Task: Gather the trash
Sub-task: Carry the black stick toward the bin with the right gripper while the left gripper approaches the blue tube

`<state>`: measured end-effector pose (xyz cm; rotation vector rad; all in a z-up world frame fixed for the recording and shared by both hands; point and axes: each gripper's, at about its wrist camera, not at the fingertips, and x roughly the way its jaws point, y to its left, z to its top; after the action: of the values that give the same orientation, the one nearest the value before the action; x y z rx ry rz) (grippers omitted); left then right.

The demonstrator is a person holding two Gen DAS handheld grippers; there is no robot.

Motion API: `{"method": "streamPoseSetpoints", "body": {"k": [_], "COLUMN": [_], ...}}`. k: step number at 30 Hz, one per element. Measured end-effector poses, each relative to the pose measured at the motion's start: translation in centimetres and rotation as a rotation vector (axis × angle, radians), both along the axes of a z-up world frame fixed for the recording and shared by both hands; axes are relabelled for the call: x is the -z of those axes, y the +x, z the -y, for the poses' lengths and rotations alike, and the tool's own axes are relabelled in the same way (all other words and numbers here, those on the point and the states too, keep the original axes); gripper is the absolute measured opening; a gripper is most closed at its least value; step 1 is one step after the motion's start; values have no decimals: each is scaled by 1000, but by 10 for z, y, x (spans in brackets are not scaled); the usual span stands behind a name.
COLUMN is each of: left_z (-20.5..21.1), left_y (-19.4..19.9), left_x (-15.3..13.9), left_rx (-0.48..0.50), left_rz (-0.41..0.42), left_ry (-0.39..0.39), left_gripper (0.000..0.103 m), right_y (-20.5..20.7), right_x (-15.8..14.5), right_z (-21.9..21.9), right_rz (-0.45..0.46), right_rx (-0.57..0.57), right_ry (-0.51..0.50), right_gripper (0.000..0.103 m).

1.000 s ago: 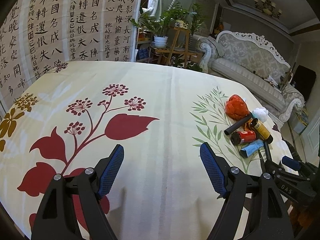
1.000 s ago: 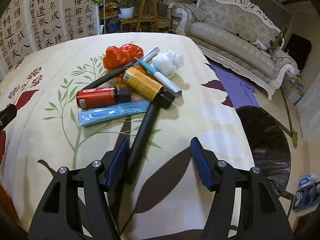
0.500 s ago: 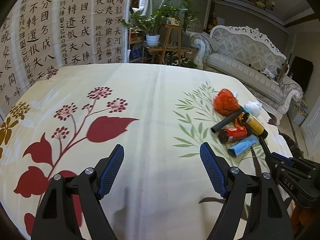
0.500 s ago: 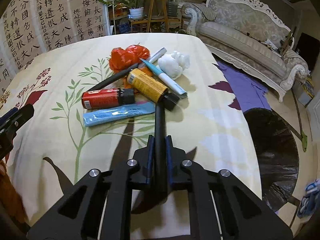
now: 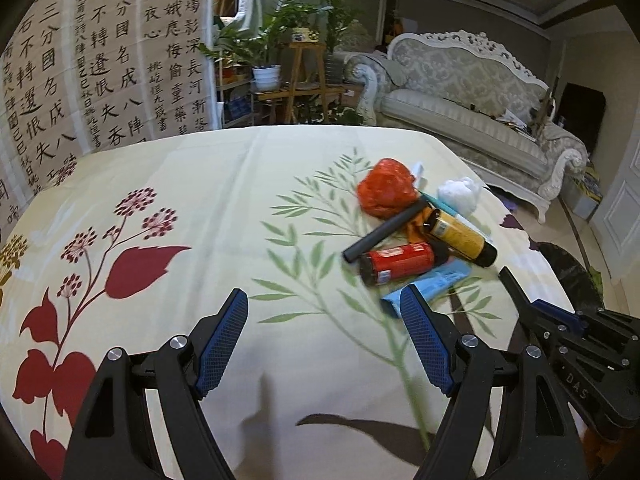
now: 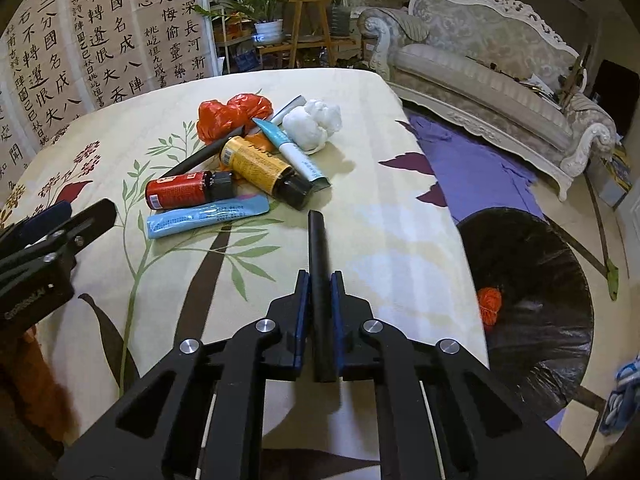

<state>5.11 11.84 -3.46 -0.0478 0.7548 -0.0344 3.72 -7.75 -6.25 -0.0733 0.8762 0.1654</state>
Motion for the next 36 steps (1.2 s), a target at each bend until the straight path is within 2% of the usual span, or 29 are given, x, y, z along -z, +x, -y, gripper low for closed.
{"method": "streamPoseSetpoints", "body": {"k": [11,14,15,16,17,28,36], "left_z": [23,23,22,21,20,20,11], "left_y": [7,7,6,6,5,9,23], "left_x": [0,1,2,2,2,2,5], "left_rx": [22,17,15,13,11,22,-40], "left_rz": [-9,-13,-14,-14,-14,-17,-54], "left_ry": [21,24,24,24,23,23,26], "left_gripper": [76,76,76,76,76,76,76], "right_y": [11,15,16,17,17,19,22], "right_x": [6,4,4,4,5,-10,-8], "right_z": [13,9,7,4,3,24,33], "right_rz": [-25,-28,-27,-23,-23,27,26], "right_rx": [-23,-38,-38,-43,-47,17,25], "right_ry": [81,91,87,75,68,64,78], "right_gripper": [11,21,21,13,12,12,12]}}
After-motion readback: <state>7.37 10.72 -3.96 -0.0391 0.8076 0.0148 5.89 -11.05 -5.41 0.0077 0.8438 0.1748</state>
